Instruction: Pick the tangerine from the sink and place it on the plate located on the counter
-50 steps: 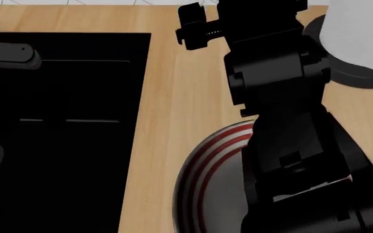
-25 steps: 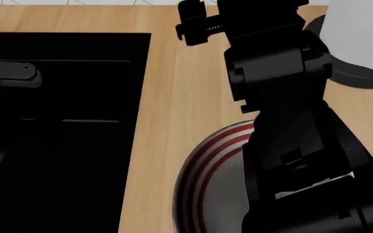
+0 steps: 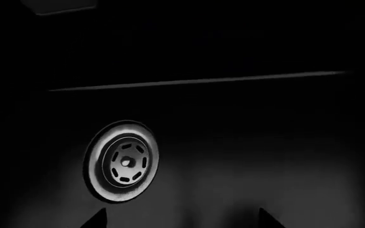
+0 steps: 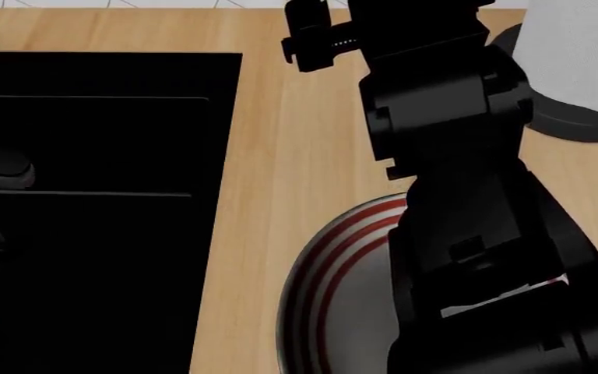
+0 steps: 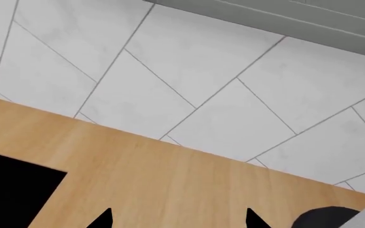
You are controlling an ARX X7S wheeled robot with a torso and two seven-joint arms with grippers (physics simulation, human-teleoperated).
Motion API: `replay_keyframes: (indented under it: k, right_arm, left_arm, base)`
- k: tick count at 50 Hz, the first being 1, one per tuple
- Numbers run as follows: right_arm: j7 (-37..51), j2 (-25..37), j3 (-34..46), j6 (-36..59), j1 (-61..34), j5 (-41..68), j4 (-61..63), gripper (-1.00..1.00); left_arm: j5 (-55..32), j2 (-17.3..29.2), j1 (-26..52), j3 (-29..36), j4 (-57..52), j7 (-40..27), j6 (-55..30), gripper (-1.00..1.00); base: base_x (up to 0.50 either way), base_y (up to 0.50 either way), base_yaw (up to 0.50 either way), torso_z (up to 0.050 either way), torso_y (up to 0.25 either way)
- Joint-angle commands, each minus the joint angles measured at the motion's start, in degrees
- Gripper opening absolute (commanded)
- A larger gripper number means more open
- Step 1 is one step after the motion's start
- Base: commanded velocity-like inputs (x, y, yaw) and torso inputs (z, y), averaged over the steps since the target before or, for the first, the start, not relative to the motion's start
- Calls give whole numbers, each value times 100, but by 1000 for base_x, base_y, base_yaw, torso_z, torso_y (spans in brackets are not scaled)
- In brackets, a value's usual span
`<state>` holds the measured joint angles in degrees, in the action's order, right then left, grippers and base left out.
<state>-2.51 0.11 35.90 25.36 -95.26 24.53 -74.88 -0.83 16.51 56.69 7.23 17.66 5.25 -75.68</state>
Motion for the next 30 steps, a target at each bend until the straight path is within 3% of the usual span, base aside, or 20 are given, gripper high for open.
replay_keyframes:
  k: [1,30]
  right_arm:
    - [3,-3,138,-21,21,119,0,100]
    - [80,-5,841,-49,-49,768,0,100]
  left_arm:
    - [38,243,-260,43,-295,7,-135,100]
    - [27,556,-782,173,-375,97,-133,100]
  base:
    - [0,0,0,0,0]
    - [0,0,0,0,0]
